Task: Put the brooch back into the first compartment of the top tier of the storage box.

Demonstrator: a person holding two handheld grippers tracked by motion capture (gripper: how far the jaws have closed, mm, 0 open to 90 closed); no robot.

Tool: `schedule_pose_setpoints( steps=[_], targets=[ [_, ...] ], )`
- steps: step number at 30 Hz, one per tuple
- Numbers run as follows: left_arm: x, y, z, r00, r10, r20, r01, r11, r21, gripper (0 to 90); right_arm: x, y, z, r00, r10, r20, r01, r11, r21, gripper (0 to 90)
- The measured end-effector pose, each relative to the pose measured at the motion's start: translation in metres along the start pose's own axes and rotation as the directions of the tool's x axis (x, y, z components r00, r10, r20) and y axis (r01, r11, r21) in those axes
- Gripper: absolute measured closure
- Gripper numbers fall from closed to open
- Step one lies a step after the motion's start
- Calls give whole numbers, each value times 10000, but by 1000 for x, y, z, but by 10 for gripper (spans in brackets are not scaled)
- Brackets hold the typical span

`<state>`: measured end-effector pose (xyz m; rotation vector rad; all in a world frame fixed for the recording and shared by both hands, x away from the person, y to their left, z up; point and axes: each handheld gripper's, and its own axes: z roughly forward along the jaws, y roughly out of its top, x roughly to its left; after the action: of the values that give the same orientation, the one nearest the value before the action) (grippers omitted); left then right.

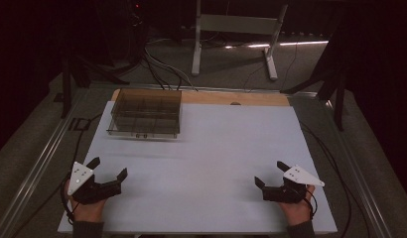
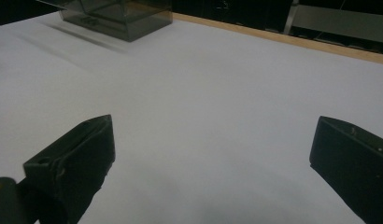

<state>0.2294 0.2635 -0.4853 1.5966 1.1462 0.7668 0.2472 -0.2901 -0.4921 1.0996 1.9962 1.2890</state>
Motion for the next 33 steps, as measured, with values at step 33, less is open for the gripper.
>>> schedule_pose_setpoints(
  steps=[33],
  targets=[
    [-1, -3, 2, 9998, 95, -145, -92, 9998, 182, 4, -20, 11, -20, 9981, -141, 595, 48, 9881, 1537, 7]
  ],
)
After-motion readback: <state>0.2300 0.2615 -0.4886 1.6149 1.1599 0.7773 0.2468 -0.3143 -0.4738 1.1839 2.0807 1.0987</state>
